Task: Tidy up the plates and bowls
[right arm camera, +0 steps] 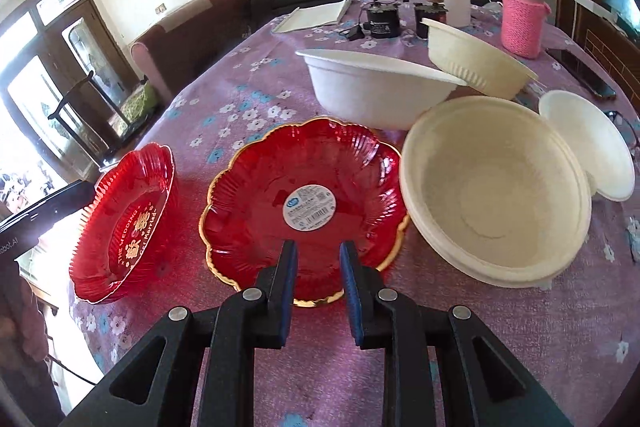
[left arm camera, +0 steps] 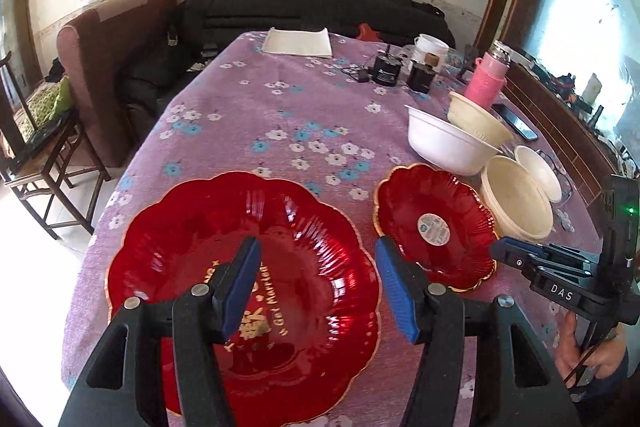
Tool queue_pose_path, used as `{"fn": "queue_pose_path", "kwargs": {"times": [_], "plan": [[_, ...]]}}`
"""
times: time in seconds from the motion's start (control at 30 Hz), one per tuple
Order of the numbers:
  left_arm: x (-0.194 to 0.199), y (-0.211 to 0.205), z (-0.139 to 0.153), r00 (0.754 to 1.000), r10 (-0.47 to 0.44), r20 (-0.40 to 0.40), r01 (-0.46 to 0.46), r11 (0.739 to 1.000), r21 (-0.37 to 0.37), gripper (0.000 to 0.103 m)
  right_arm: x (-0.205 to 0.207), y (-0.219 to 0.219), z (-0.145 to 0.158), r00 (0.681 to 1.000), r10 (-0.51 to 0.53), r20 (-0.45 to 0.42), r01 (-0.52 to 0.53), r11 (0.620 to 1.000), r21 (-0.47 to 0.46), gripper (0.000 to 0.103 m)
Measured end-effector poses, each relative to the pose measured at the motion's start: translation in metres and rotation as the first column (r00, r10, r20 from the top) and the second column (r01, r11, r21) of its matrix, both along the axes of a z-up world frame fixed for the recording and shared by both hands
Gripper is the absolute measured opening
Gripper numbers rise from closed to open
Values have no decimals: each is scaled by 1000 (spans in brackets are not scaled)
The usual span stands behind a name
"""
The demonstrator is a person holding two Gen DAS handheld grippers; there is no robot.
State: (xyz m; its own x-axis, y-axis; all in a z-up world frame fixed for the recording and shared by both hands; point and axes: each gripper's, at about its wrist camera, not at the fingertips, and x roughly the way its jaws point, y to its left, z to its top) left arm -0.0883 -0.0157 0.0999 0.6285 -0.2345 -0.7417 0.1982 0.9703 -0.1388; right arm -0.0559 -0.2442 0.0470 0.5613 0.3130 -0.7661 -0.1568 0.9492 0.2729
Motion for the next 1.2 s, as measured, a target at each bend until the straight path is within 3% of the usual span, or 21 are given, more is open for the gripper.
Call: {"fn": "queue_pose_path", "kwargs": {"times": [0.23,0.37,0.5,0.63,0.83,0.9,0.97,1.03,1.17,1.2], "plan": [[41,-46,-13,994,-74,-85,76,997,15,59,2,-34,-5,997,-67,-40,71,994,87,24],[62,-54,-25,985,-88,-145,90,996,4,59,5,-44,-10,993,-96,-70,104,987,123,24],[81,-66,-36,979,-100,-175,109,993,42,58,10,-51,-16,989,-113,-98,128,979,159,24],[95,-75,-42,972,-112,-207,124,991,45,44,14,-51,-20,985,-123,-120,142,975,173,24],[116,-79,-57,959,-104,-265,117,992,36,42,16,-50,-26,981,-133,-140,155,973,168,24],[122,-80,-62,952,-111,-284,122,992,20,35,16,-50,-27,980,-134,-144,158,973,171,24],[125,-82,-66,945,-123,-302,131,991,6,18,18,-50,-28,980,-133,-145,158,972,175,24],[127,-85,-69,944,-128,-305,135,991,4,10,18,-50,-29,981,-134,-140,158,971,179,24],[125,-88,-68,947,-130,-295,137,991,4,9,18,-48,-30,984,-122,-131,144,973,178,24],[123,-89,-68,948,-129,-290,138,990,10,9,18,-45,-30,985,-118,-126,139,975,173,17]]}}
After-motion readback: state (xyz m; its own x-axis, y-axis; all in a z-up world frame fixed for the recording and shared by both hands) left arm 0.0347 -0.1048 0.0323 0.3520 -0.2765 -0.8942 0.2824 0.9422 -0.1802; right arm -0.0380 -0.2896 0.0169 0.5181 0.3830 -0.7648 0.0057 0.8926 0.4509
